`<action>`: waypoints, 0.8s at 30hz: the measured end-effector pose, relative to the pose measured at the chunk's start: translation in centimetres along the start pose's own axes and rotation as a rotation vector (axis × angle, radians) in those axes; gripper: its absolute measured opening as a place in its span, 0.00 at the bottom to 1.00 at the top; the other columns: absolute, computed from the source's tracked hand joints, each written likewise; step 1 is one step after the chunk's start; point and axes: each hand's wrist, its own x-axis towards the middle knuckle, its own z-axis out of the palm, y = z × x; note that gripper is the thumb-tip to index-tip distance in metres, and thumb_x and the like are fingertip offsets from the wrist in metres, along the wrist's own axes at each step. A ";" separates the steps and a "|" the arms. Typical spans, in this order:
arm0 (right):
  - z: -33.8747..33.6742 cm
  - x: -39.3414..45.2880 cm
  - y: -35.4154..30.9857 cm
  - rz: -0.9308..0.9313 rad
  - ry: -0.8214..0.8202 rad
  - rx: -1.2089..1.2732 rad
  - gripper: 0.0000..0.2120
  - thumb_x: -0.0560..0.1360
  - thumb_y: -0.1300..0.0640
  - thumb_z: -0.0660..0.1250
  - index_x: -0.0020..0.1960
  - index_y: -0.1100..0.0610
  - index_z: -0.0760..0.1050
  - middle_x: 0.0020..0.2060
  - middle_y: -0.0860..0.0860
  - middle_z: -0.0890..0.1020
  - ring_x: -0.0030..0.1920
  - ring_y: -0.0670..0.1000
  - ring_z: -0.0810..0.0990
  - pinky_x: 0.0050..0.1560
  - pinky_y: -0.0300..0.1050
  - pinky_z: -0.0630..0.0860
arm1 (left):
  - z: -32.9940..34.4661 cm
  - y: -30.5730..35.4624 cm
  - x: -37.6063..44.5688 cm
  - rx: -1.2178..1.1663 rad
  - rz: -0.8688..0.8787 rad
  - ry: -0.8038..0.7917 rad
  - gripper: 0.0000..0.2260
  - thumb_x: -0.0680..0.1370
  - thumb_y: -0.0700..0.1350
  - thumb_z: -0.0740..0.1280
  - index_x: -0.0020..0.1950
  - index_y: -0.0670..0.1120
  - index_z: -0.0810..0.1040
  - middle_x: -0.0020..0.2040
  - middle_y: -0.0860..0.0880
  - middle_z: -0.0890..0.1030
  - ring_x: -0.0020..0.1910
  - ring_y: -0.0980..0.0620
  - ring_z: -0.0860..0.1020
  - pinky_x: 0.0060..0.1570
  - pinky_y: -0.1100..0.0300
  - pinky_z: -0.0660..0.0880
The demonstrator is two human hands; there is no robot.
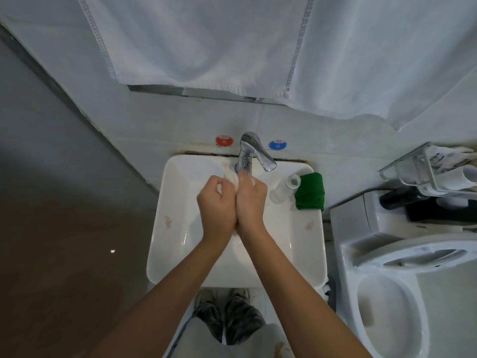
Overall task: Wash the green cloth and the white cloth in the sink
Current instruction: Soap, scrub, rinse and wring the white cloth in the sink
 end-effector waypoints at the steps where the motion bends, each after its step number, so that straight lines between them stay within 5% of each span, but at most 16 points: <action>1: 0.1 0.5 -0.5 0.021 0.003 0.008 0.14 0.78 0.57 0.62 0.34 0.57 0.69 0.24 0.48 0.72 0.29 0.50 0.72 0.28 0.38 0.69 | 0.2 0.3 -0.7 -0.003 0.013 -0.013 0.14 0.79 0.37 0.61 0.33 0.46 0.68 0.28 0.52 0.70 0.27 0.62 0.71 0.28 0.73 0.66; 6: 0.0 -0.9 1.0 -0.033 -0.042 -0.133 0.14 0.77 0.55 0.61 0.36 0.61 0.74 0.30 0.53 0.77 0.34 0.51 0.76 0.38 0.48 0.73 | 0.0 -0.1 2.5 -0.021 -0.053 0.030 0.18 0.78 0.35 0.60 0.30 0.48 0.64 0.27 0.52 0.67 0.25 0.62 0.68 0.28 0.72 0.63; 12: -0.1 0.7 -1.0 -0.036 -0.014 -0.069 0.13 0.78 0.55 0.63 0.35 0.55 0.71 0.28 0.49 0.74 0.32 0.49 0.75 0.33 0.43 0.71 | 0.3 -0.1 -0.5 -0.041 -0.024 -0.007 0.15 0.79 0.36 0.60 0.32 0.45 0.67 0.28 0.50 0.69 0.27 0.60 0.70 0.28 0.70 0.66; 17: 0.1 -1.0 0.9 -0.077 -0.031 -0.126 0.15 0.78 0.50 0.63 0.35 0.56 0.75 0.31 0.55 0.78 0.35 0.52 0.78 0.39 0.53 0.77 | -0.2 -0.1 2.4 -0.019 -0.006 0.053 0.18 0.79 0.35 0.60 0.31 0.50 0.64 0.27 0.52 0.68 0.27 0.62 0.69 0.28 0.73 0.64; 22: 0.3 1.0 -0.1 -0.165 -0.061 -0.145 0.11 0.80 0.56 0.56 0.40 0.56 0.69 0.27 0.45 0.69 0.31 0.46 0.70 0.33 0.33 0.64 | 0.2 1.4 -1.2 0.000 -0.032 0.043 0.16 0.80 0.38 0.60 0.32 0.50 0.66 0.29 0.53 0.70 0.29 0.64 0.72 0.29 0.74 0.67; 24: 0.4 1.0 1.0 -0.155 -0.071 -0.209 0.12 0.80 0.56 0.58 0.39 0.57 0.73 0.30 0.48 0.76 0.32 0.46 0.75 0.35 0.36 0.71 | 0.1 0.9 -0.1 -0.001 0.017 0.042 0.15 0.80 0.37 0.61 0.33 0.47 0.68 0.29 0.53 0.70 0.30 0.62 0.72 0.30 0.72 0.67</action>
